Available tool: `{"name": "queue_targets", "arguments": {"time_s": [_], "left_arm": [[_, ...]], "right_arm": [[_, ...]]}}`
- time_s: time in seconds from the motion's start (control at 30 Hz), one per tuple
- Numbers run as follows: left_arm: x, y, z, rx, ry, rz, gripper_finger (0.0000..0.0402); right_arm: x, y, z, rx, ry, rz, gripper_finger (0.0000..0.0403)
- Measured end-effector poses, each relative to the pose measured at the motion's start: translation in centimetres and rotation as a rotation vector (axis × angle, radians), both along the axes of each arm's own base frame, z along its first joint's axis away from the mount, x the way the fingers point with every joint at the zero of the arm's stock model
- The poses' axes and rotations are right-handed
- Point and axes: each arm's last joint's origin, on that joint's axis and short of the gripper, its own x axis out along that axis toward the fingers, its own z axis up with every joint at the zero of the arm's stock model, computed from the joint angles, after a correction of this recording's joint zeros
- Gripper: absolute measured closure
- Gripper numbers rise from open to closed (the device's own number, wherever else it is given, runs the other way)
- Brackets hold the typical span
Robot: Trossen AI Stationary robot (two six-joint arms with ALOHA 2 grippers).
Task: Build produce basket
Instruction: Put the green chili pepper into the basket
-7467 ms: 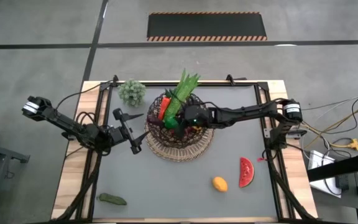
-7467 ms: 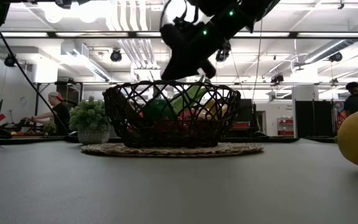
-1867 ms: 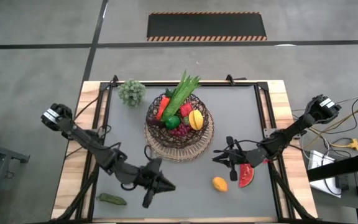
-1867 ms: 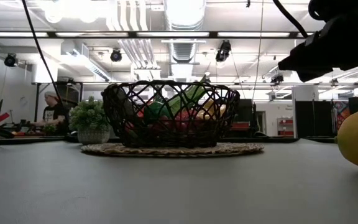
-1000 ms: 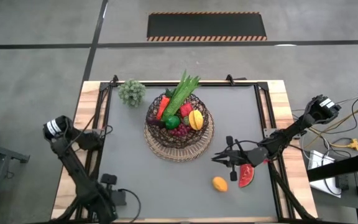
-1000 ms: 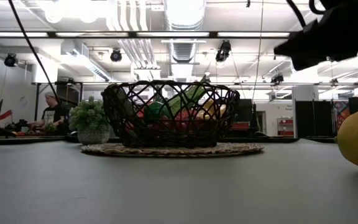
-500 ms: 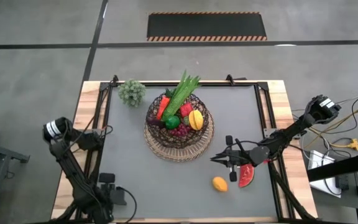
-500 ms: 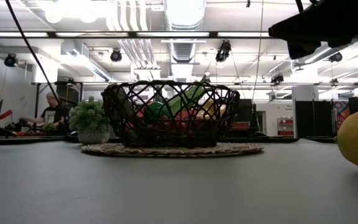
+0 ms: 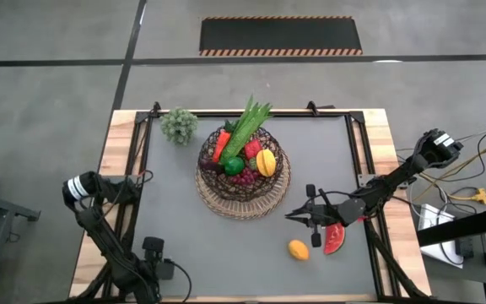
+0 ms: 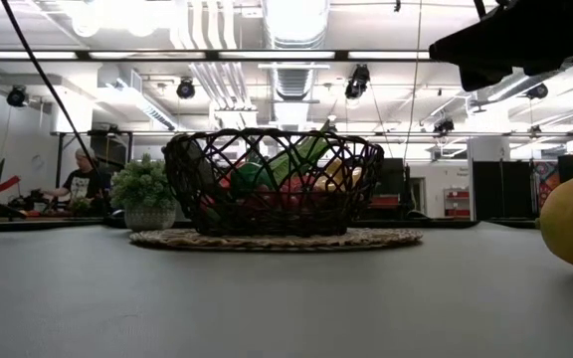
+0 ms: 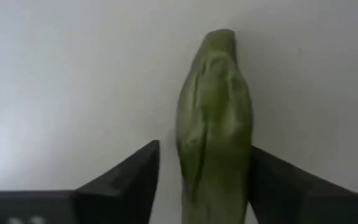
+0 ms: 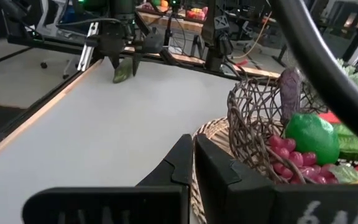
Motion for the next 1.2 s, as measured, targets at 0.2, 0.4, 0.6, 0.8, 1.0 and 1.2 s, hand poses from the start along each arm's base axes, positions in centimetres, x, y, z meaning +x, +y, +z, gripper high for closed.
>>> {"name": "queue_targets", "arguments": {"time_s": [0.2,0.4,0.6,0.8,1.0,1.2], "left_arm": [[0.2,0.0,0.6,-0.013,-0.024,0.012,0.0337],[1.2,1.2,3.4,-0.044,-0.2,0.165,0.036],[2.8,3.1,8.0,0.02,-0.704,0.28,0.0359],[4.4,4.6,10.3,0.208,-1.169,0.33,0.0353],[7.4,6.9,8.9,0.321,-1.232,0.41,0.0352],[10.3,10.1,8.8,0.461,-1.191,0.428,0.035]], "right_arm": [[0.3,0.2,0.6,-0.037,-0.019,0.007,0.0394],[0.7,0.4,1.7,-0.124,-0.056,0.022,0.0394],[0.7,0.4,3.2,-0.192,-0.033,0.033,0.0394],[0.3,0.2,2.9,-0.149,0.002,0.032,0.0394],[0.2,0.3,2.7,-0.152,0.008,0.04,0.0394],[0.1,0.3,2.8,-0.149,0.004,0.04,0.0394]]}}
